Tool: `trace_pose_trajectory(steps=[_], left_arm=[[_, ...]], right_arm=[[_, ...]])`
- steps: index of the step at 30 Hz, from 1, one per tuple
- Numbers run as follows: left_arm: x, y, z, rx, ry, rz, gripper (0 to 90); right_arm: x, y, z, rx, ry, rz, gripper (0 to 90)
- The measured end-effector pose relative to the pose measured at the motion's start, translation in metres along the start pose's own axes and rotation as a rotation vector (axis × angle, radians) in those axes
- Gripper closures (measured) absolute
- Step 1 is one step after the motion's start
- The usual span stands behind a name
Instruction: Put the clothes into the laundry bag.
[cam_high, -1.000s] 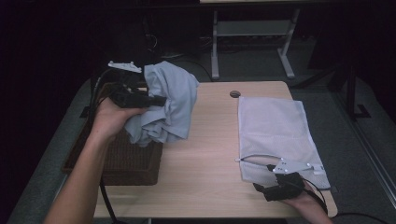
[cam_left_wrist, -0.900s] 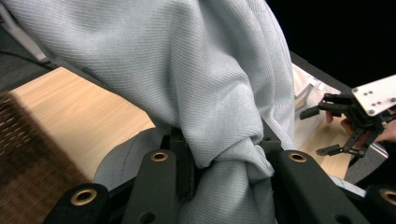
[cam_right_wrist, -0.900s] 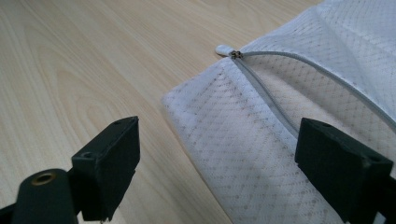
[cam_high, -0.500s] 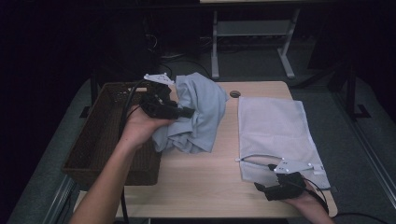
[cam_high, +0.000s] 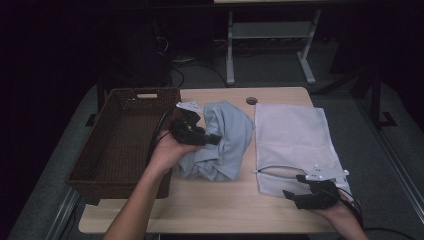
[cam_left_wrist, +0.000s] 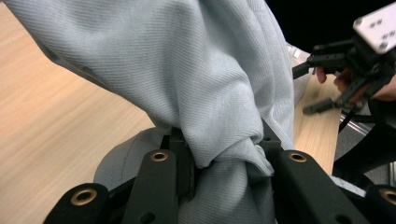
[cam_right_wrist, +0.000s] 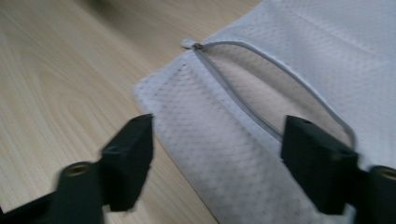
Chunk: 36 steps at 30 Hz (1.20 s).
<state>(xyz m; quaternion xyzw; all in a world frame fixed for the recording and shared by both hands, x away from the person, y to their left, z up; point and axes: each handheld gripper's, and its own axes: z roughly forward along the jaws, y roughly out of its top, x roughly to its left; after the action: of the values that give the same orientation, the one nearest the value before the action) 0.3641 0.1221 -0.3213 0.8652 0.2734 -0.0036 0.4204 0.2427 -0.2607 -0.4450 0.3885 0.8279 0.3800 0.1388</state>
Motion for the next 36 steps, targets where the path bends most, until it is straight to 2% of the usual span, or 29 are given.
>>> trace_pose_trajectory(steps=[1, 4, 8, 11, 16, 21, 29, 36], left_arm=[[-0.001, -0.002, 0.002, 0.005, 0.002, 0.003, 68.5], [-0.003, -0.006, 0.008, 0.018, 0.009, 0.008, 68.5], [-0.003, -0.008, 0.012, 0.04, 0.002, 0.014, 68.5], [-0.002, -0.011, 0.011, 0.038, 0.001, 0.009, 68.5], [0.003, -0.016, 0.01, 0.039, 0.004, -0.009, 68.5], [0.007, -0.021, 0.008, 0.038, 0.006, -0.022, 68.5], [0.009, -0.025, 0.01, 0.05, 0.009, -0.035, 68.6], [0.008, -0.026, 0.006, 0.046, 0.005, -0.035, 68.5]], right_arm=[[-0.002, -0.001, -0.002, 0.005, 0.001, 0.002, 40.9], [-0.009, -0.004, -0.006, 0.03, -0.037, 0.004, 56.3], [-0.023, -0.009, -0.015, 0.049, -0.072, 0.015, 74.5], [-0.035, -0.015, -0.022, 0.073, -0.092, 0.03, 88.0], [-0.049, -0.026, -0.026, 0.127, -0.088, 0.026, 89.3], [-0.044, -0.028, -0.013, 0.188, -0.051, -0.012, 89.2], [-0.042, -0.027, -0.008, 0.173, -0.039, -0.033, 89.2], [-0.036, -0.017, 0.003, 0.172, -0.015, -0.064, 89.1]])
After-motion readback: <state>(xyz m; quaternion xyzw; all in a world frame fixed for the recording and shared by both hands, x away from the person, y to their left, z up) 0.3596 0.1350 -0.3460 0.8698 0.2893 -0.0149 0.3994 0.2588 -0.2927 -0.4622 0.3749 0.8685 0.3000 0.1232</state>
